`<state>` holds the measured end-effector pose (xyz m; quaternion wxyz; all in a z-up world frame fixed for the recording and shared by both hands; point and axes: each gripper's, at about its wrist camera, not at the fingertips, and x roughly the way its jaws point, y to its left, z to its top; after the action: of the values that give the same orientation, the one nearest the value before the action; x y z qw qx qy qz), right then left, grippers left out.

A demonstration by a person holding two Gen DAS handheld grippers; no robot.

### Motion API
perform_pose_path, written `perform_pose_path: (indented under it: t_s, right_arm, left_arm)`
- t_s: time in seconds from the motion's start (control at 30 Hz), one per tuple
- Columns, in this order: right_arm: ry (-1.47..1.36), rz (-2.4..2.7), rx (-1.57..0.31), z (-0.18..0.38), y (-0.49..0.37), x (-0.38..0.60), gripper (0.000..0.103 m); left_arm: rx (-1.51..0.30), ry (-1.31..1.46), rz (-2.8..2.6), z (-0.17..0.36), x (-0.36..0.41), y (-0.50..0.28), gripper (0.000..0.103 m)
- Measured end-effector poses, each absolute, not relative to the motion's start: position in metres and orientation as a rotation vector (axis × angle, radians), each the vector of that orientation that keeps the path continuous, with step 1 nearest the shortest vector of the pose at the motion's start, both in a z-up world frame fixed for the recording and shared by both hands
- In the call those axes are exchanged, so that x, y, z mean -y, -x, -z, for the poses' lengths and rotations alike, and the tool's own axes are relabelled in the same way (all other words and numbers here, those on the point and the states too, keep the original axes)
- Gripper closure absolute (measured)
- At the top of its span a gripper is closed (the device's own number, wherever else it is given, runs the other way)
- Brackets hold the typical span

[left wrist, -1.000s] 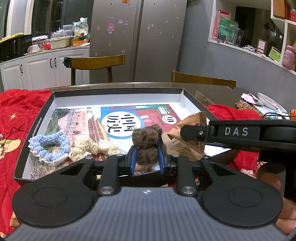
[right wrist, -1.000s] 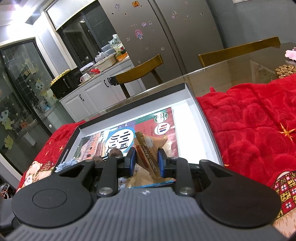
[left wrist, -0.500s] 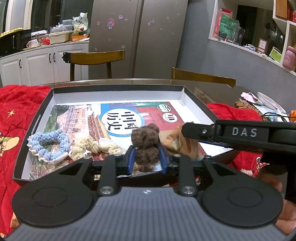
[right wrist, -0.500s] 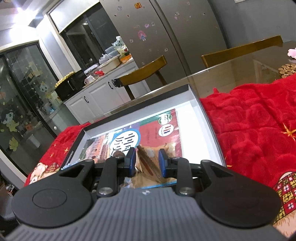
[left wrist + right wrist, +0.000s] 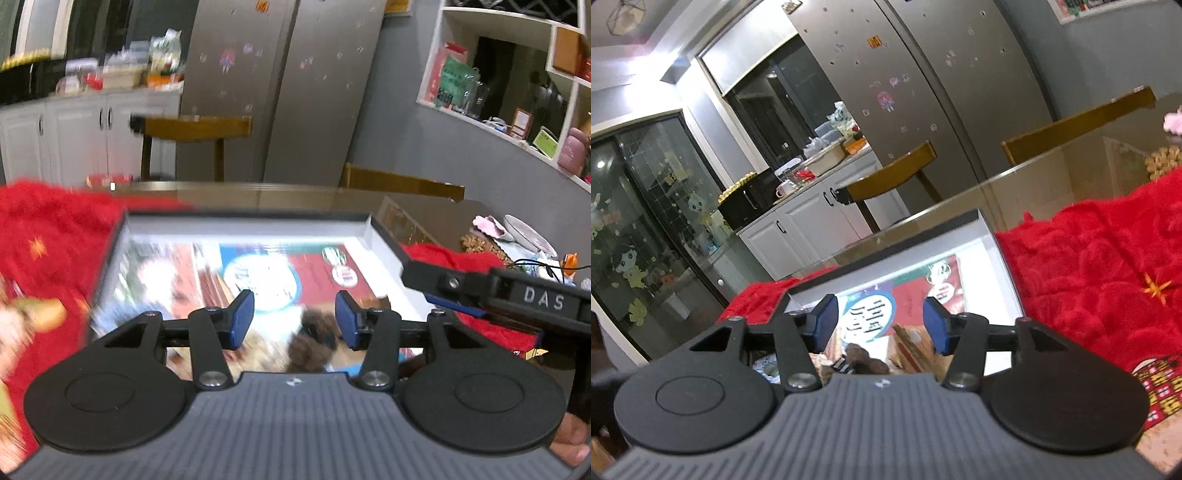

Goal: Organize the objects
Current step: 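Lower the bear and the snack packet into the box and open both grippers, then close the left gripper on a second brown knitted bear while the right gripper moves over the table items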

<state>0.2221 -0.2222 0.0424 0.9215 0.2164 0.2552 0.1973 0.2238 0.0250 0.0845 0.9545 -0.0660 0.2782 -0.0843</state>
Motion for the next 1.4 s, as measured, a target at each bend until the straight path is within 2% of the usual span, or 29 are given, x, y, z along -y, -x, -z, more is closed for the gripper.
perform_pose_path:
  t_s: [0.07, 0.1, 0.13, 0.4, 0.6, 0.9, 1.13, 1.4]
  right_arm:
    - [-0.426, -0.411, -0.493, -0.056, -0.213, 0.222, 0.035]
    - [-0.417, -0.412, -0.480, -0.062, -0.208, 0.222, 0.034]
    - [-0.411, -0.417, -0.459, -0.069, -0.203, 0.223, 0.034]
    - [-0.334, -0.422, -0.294, -0.121, -0.149, 0.228, 0.029]
    - [-0.293, -0.450, -0.250, -0.126, -0.108, 0.217, 0.027]
    - [-0.297, -0.453, -0.259, -0.094, -0.074, 0.186, 0.022]
    - [-0.329, -0.420, -0.379, -0.054, -0.082, 0.170, 0.022]
    - [-0.372, -0.394, -0.509, -0.023, -0.085, 0.169, 0.022]
  left_arm:
    - [-0.507, 0.107, 0.167, -0.104, -0.034, -0.214, 0.045]
    - [-0.479, 0.096, 0.160, -0.113, -0.039, -0.207, 0.036]
    - [-0.447, 0.092, 0.154, -0.123, -0.044, -0.199, 0.033]
    - [-0.284, 0.136, 0.138, -0.186, -0.073, -0.132, 0.032]
    - [-0.254, 0.063, 0.123, -0.198, -0.070, -0.073, 0.032]
    - [-0.270, -0.045, 0.097, -0.144, -0.063, -0.007, 0.032]
    - [-0.362, -0.085, 0.181, -0.076, -0.059, -0.016, 0.032]
    - [-0.471, -0.058, 0.160, -0.035, -0.061, -0.045, 0.032]
